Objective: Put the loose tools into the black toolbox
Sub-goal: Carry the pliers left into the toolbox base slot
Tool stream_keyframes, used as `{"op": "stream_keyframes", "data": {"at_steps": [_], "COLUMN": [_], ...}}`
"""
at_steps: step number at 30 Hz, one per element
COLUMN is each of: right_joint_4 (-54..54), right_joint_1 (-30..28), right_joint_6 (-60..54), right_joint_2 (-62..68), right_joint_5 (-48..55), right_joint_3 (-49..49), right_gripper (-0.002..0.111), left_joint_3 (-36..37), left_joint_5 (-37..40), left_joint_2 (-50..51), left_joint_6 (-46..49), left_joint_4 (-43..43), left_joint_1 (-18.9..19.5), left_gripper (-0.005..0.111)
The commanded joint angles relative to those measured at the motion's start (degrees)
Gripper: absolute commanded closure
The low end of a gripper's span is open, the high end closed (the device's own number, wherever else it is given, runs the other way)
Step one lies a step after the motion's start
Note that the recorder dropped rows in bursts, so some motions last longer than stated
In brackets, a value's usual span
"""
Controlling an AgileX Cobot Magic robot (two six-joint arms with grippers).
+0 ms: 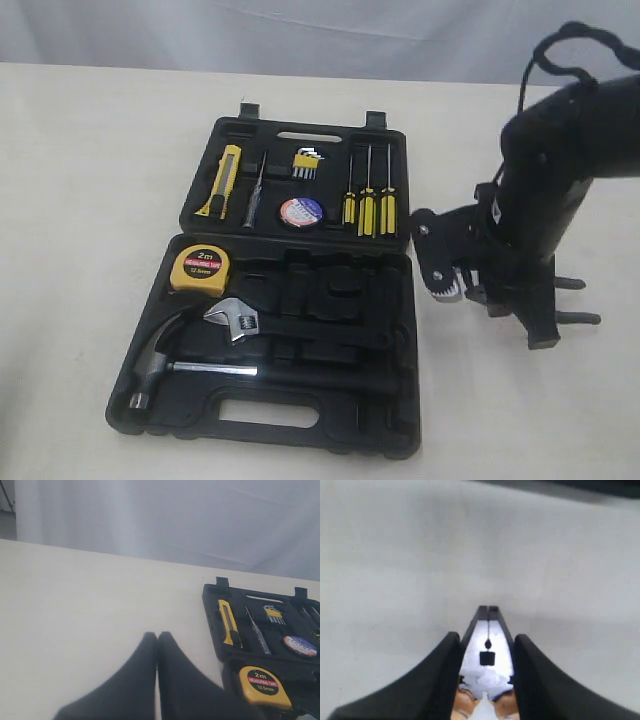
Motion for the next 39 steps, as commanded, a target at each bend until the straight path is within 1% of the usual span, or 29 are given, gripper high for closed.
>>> {"op": "stream_keyframes", "data": {"at_steps": [1,3,7,11,12,18,27,31,37,39], "right_joint_4": [-0.61,-0.61,0.85,1.48,1.80,4.67,6.44,6.67,6.67,5.97], "right_joint_1": [7.76,11.40,17.46,19.88,20.36,21.62,21.62,21.62,21.62,21.62], "right_joint_6": [5.90,9.18,12.15,14.54,17.17,17.67,17.97,20.18,20.88,21.82], "right_joint_2": [-2.37,-2.24,-1.87,-0.07,0.95,3.79,12.03,14.00,15.80,15.93], "right_joint_5": [9.32,10.84,9.27,8.23,6.32,-5.00,-12.24,-14.30,-14.11,-14.23], "right_joint_3": [-7.13,-10.20,-15.37,-18.89,-19.70,-19.80,-19.80,-19.80,-19.80,-19.80], "right_gripper": [0.109,0.109,0.109,0.109,0.109,0.109,0.109,0.109,0.108,0.103], "left_joint_3": [-0.30,-0.30,-0.30,-0.30,-0.30,-0.30,-0.30,-0.30,-0.30,-0.30], "left_joint_5": [0.18,0.18,0.18,0.18,0.18,0.18,0.18,0.18,0.18,0.18], "left_joint_2": [0.23,0.23,0.23,0.23,0.23,0.23,0.23,0.23,0.23,0.23], "left_joint_6": [0.02,0.02,0.02,0.02,0.02,0.02,0.02,0.02,0.02,0.02], "left_joint_4": [-0.47,-0.47,-0.47,-0.47,-0.47,-0.47,-0.47,-0.47,-0.47,-0.47], "left_joint_1": [-0.33,-0.33,-0.33,-0.33,-0.33,-0.33,-0.33,-0.33,-0.33,-0.33], "left_gripper": [0.107,0.107,0.107,0.107,0.107,0.107,0.107,0.107,0.107,0.107]}}
